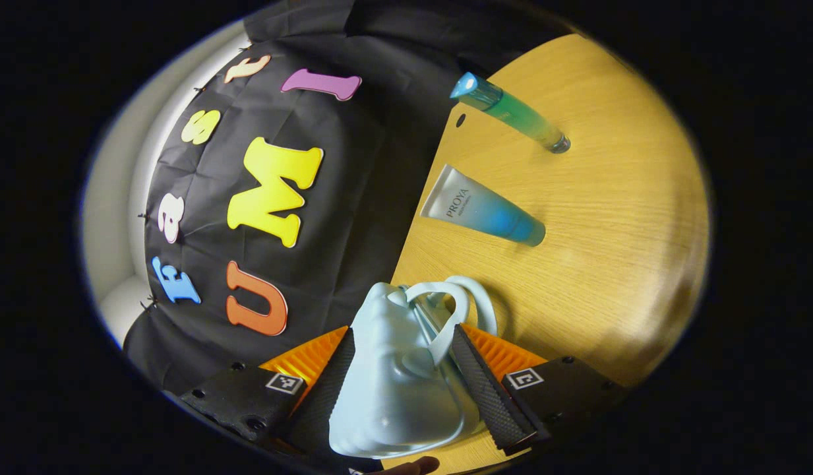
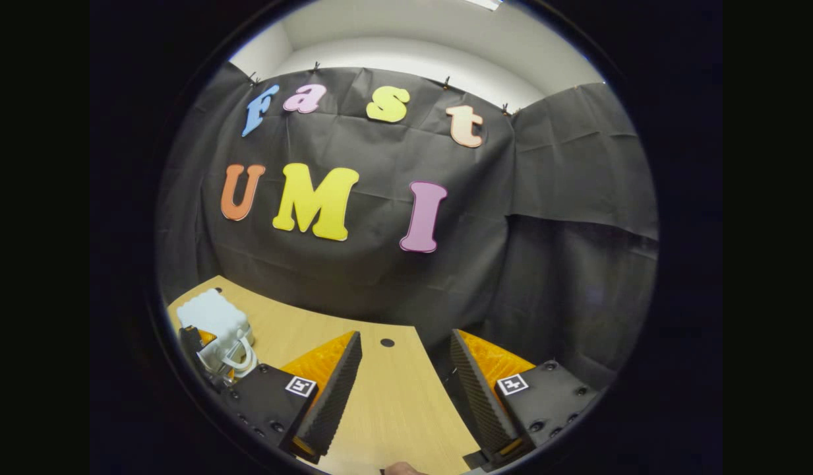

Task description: First open the suitcase, pack the skin care products into it, and then close the suitcase.

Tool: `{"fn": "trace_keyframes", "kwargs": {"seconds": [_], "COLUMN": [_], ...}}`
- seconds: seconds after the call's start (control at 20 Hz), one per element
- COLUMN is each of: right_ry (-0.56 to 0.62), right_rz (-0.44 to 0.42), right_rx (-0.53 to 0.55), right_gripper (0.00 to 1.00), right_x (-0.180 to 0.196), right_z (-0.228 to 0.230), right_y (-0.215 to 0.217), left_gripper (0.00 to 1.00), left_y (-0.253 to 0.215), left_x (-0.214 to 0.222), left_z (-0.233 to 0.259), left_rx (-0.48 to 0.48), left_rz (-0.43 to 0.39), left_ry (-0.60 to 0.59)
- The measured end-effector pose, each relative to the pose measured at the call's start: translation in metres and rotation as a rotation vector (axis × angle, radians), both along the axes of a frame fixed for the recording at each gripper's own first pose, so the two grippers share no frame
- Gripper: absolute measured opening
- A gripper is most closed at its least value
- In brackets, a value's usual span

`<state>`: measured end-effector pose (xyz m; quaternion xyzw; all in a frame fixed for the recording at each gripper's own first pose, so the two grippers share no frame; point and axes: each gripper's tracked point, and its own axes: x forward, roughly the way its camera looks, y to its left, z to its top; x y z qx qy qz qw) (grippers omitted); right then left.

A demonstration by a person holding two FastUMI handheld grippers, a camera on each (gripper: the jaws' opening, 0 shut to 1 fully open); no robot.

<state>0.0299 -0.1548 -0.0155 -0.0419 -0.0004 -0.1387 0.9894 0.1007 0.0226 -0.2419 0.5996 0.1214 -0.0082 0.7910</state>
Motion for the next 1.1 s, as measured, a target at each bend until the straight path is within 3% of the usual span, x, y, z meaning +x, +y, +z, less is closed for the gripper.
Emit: {"fn": "trace_keyframes", "kwargs": {"seconds": [0.25, 0.45, 0.6, 0.9, 1.1], "right_ry": [0.020, 0.032, 0.051, 0.029, 0.022], "right_rz": [-0.005, 0.012, 0.039, 0.135, 0.194], "right_rx": [0.012, 0.026, 0.042, 0.046, 0.043], "right_gripper": [0.81, 0.81, 0.81, 0.81, 0.81], "right_x": [0.007, 0.015, 0.021, 0.026, 0.031], "right_z": [-0.009, -0.016, -0.023, -0.019, -0.021], "right_y": [-0.015, -0.024, -0.027, -0.027, -0.024], "left_gripper": [0.84, 0.74, 0.47, 0.19, 0.04], "left_y": [0.006, 0.006, 0.004, -0.001, 0.001], "left_x": [0.018, 0.023, 0.021, 0.023, 0.021], "left_z": [-0.003, -0.014, -0.020, -0.025, -0.016], "left_rx": [0.104, 0.124, 0.128, 0.136, 0.077], "left_rz": [0.040, 0.055, 0.067, 0.076, 0.102], "left_ry": [0.034, 0.068, 0.099, 0.134, 0.094]}}
